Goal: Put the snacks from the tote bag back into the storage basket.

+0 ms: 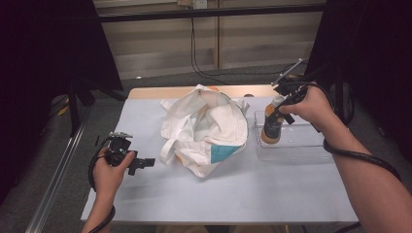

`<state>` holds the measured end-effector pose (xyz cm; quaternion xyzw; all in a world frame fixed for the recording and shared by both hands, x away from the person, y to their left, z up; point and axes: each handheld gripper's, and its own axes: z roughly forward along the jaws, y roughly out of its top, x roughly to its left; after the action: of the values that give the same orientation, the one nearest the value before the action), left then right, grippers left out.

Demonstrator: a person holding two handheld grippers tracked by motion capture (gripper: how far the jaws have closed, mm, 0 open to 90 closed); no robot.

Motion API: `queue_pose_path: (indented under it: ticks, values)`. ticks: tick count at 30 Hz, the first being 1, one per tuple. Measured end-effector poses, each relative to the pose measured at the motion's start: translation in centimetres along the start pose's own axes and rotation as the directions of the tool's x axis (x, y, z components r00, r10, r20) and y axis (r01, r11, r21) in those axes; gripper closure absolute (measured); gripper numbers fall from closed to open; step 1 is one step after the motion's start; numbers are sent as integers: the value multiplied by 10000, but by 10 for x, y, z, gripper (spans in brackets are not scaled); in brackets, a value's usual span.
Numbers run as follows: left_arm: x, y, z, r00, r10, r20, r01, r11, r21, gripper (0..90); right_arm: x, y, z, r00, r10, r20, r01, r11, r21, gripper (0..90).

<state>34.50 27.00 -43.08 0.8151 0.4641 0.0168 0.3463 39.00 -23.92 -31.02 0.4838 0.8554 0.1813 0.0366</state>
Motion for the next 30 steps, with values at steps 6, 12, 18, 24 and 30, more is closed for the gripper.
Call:
queue_pose_path:
  ticks: [6,12,18,24,30]
  values:
    - [-1,1,0,10000,66,42,-67,10000,45,70,2,-4,3,10000,-46,49,46,10000,61,306]
    - [-1,1,0,9999,93,67,-94,9999,111,70,3,-8,8,10000,-41,9,41,9999,159,306]
    - [-2,2,0,9999,60,101,-60,10000,68,70,3,-11,12,10000,-42,2,42,9998,213,306]
    - [-1,2,1,9999,71,97,-72,9999,72,70,4,-15,14,10000,93,-19,-92,9997,245,305]
    - [-1,3,2,9999,74,109,-75,9999,79,70,3,-19,17,9999,114,-16,-114,9996,245,305]
